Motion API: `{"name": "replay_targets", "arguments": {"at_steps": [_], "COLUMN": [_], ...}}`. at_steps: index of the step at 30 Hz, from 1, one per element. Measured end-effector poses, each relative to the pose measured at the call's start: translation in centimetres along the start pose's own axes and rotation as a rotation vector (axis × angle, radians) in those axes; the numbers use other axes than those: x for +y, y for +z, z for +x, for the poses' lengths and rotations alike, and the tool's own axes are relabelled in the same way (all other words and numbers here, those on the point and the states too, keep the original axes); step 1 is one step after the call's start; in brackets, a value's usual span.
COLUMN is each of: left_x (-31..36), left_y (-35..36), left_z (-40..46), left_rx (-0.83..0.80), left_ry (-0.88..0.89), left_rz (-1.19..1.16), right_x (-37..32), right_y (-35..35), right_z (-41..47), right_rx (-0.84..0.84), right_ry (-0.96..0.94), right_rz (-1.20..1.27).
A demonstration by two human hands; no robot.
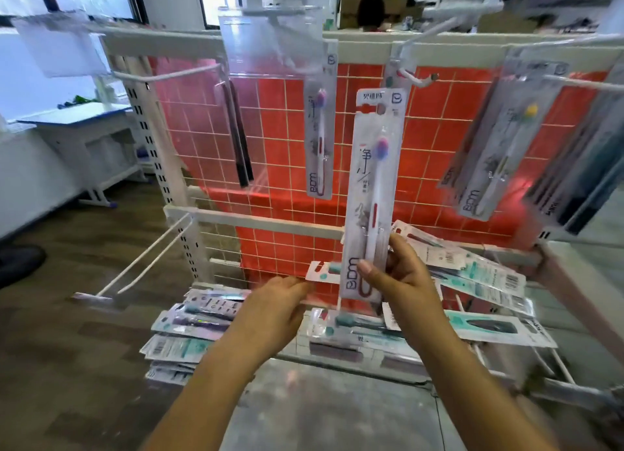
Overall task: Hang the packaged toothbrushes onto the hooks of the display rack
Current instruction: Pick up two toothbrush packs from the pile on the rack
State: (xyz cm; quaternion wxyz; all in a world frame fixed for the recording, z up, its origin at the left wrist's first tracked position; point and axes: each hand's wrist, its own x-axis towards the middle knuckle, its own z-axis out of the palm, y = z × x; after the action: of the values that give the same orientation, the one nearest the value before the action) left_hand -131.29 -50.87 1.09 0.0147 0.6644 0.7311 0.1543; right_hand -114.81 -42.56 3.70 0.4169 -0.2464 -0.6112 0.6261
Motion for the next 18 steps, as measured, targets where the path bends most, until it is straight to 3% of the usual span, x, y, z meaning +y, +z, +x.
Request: {"name": "replay_targets", "arguments": {"at_steps": [6, 12, 18], "left_x": [-2.8, -5.8, -7.6], "left_y": [-0.9, -0.5, -0.5], "left_z": [-0.1, -0.6, 0.0], "left_rx": [-0.003, -0.039, -0.064], "left_ry": [0.025, 0.036, 0.045], "left_rz": [-0.004, -0.041, -0.093], "right_x": [-1.8, -0.9, -0.2], "right_y": [4.2, 7.4, 8.3], "right_z": [1.2, 1.1, 2.1], "right_rx": [0.003, -0.009, 0.113], "right_ry": [-0.137, -0.128, -0.140], "right_rz": [0.008, -0.156, -0.334]}}
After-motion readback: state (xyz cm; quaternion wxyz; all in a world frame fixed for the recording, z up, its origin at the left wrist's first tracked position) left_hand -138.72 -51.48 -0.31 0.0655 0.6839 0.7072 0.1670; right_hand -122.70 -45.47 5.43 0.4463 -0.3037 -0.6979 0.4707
